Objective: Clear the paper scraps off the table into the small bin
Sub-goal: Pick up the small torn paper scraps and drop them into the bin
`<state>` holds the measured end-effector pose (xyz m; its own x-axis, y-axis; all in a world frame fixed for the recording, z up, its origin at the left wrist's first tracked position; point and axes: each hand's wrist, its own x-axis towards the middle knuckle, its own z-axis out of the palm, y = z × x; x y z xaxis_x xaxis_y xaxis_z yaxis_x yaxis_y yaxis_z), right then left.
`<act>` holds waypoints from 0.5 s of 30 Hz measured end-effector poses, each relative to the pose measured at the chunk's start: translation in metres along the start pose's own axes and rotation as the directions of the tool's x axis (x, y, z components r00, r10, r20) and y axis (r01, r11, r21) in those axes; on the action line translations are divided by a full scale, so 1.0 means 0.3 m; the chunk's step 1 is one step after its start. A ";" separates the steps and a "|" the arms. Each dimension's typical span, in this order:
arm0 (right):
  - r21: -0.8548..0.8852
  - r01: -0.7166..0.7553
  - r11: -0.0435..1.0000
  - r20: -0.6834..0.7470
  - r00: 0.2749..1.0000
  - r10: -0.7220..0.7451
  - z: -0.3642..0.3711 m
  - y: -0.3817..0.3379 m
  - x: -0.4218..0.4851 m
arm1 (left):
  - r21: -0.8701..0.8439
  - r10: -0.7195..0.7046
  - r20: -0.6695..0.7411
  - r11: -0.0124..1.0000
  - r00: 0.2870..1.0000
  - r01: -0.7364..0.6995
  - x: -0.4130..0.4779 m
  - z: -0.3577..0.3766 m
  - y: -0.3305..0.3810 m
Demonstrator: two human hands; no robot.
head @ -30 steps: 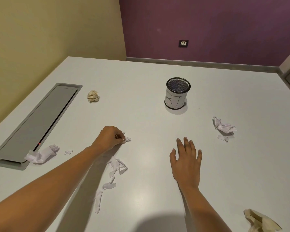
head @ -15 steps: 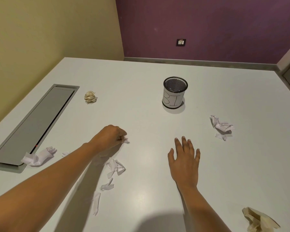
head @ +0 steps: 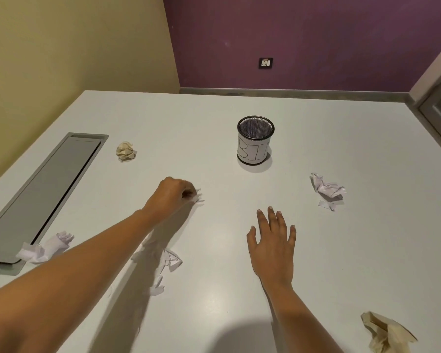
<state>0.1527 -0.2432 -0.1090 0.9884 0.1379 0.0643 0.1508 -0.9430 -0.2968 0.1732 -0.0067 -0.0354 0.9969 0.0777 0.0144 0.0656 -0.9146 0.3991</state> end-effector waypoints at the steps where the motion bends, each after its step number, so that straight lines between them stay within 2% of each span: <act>1: -0.003 0.000 1.000 -0.013 1.000 0.000 0.000 -0.002 -0.001 | -0.033 0.008 -0.029 0.999 1.000 -0.009 0.027 -0.009 0.024; 4: -0.010 -0.001 1.000 -0.062 0.998 0.000 -0.001 -0.004 -0.002 | -0.090 0.024 -0.107 0.995 0.994 -0.033 0.130 -0.041 0.112; 8: -0.005 -0.003 1.000 -0.004 1.000 0.003 0.001 0.000 0.001 | -0.109 0.041 -0.172 0.992 0.984 -0.060 0.296 -0.085 0.252; 15: -0.008 -0.015 1.000 -0.070 0.997 0.014 -0.007 -0.009 -0.002 | 0.047 0.114 -0.160 0.993 0.980 -0.108 0.529 -0.122 0.411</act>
<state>0.1518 -0.2414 -0.1063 0.9866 0.1028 0.1270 0.1361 -0.9472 -0.2903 0.3379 -0.0925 0.0497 0.9778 0.0353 0.2064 -0.0404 -0.9353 0.3516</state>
